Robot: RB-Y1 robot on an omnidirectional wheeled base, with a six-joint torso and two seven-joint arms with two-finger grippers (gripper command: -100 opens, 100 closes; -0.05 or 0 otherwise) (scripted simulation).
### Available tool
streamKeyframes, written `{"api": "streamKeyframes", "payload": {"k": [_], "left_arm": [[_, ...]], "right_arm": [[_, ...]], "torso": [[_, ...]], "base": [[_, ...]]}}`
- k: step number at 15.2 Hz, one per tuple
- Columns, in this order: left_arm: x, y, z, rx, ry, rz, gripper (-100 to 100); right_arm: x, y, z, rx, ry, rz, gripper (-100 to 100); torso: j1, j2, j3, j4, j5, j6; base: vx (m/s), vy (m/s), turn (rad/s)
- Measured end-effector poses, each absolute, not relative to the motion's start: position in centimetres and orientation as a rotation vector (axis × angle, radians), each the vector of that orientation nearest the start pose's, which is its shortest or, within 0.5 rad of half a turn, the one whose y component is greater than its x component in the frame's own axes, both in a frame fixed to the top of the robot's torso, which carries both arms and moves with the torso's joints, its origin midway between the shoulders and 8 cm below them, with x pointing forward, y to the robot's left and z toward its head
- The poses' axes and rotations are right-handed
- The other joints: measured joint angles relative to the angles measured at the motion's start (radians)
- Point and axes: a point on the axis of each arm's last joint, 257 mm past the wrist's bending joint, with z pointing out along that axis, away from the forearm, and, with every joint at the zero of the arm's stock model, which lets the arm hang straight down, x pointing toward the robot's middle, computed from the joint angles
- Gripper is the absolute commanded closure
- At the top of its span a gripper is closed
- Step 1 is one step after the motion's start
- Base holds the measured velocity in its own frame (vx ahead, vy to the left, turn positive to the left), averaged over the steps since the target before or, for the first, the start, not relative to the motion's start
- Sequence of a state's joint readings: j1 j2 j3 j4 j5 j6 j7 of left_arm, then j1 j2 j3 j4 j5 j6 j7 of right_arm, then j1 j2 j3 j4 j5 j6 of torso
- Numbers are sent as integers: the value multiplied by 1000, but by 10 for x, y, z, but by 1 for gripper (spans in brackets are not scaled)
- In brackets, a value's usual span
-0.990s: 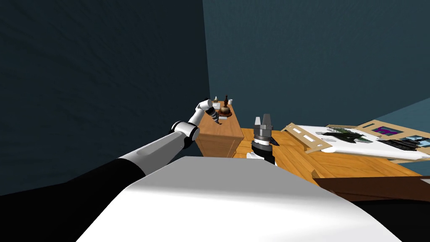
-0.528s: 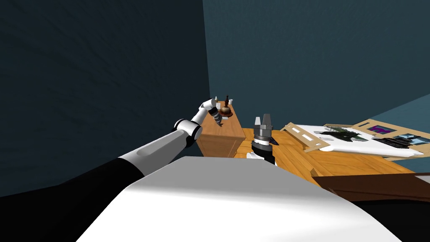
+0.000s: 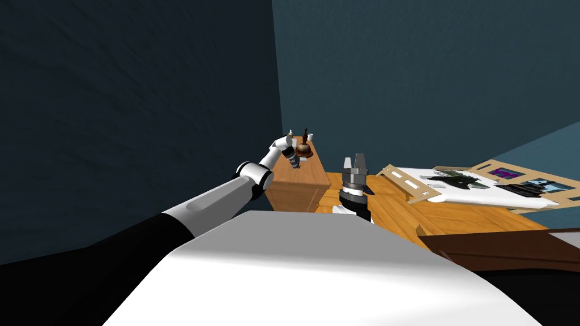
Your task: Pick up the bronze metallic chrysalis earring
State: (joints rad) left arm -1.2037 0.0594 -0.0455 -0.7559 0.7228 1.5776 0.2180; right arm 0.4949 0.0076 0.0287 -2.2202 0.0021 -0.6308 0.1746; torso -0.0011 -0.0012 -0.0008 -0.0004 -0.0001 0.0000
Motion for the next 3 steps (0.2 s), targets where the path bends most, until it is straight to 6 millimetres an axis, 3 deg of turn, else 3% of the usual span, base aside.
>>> {"api": "streamKeyframes", "payload": {"k": [3], "left_arm": [[517,-44,-183,-2048,2593,-763,100]], "right_arm": [[334,-268,24,543,592,1184,0]], "torso": [[1,0,0,1,0,-1]], "base": [[-1,9,28]]}}
